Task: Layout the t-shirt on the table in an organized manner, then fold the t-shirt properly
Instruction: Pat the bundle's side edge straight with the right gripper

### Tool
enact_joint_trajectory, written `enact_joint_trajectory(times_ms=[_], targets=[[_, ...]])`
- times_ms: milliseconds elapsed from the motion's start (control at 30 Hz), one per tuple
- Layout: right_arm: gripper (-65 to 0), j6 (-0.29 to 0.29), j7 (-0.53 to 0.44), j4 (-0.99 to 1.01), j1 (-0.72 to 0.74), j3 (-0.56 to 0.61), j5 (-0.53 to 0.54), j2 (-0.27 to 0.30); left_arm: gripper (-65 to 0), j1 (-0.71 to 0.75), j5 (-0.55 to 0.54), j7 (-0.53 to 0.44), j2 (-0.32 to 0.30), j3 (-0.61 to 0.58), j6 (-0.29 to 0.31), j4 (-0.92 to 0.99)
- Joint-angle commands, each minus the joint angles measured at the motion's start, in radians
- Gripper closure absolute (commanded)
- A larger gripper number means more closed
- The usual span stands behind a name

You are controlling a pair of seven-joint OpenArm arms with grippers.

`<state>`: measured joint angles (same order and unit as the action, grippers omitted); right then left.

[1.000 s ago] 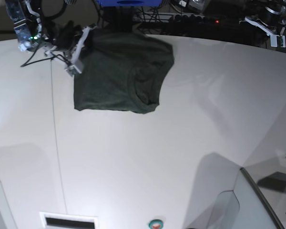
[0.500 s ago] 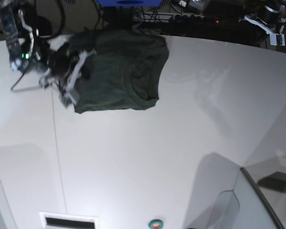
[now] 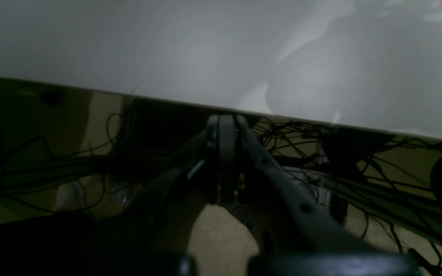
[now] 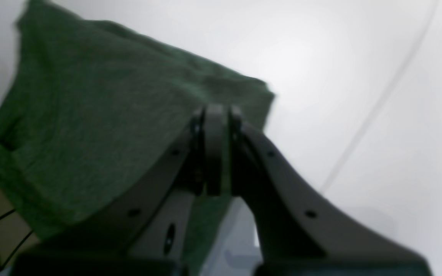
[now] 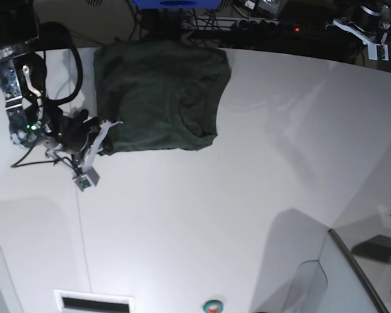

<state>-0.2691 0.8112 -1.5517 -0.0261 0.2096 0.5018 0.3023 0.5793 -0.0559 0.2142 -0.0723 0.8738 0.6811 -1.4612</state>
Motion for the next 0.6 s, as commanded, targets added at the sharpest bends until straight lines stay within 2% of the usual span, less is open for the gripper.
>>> enact_joint_trajectory(times_ms=[0,167,500,567], targets=[[-2.4,-0.005,-0.016,0.003,0.015,-0.003,0.01,0.001,0.0,0.009,-0.011,-0.02,-0.013,0.006,-0.002,-0.014],[-2.4,-0.006,-0.019,0.147,0.087,-0.002,0.01,-0.013,0.0,0.008,-0.008,-0.02,-0.013,0.006,-0.002,-0.014],[-2.3,-0.008,-0.026,0.305,0.173,-0.011,0.01,-0.008,0.0,0.011,-0.014,-0.02,-0.013,0.006,-0.002,-0.014],[-2.3,-0.008,-0.034,0.28,0.173,-0.012,0.01,-0.005,0.0,0.012,-0.014,-0.02,-0.011,0.006,-0.002,-0.014]])
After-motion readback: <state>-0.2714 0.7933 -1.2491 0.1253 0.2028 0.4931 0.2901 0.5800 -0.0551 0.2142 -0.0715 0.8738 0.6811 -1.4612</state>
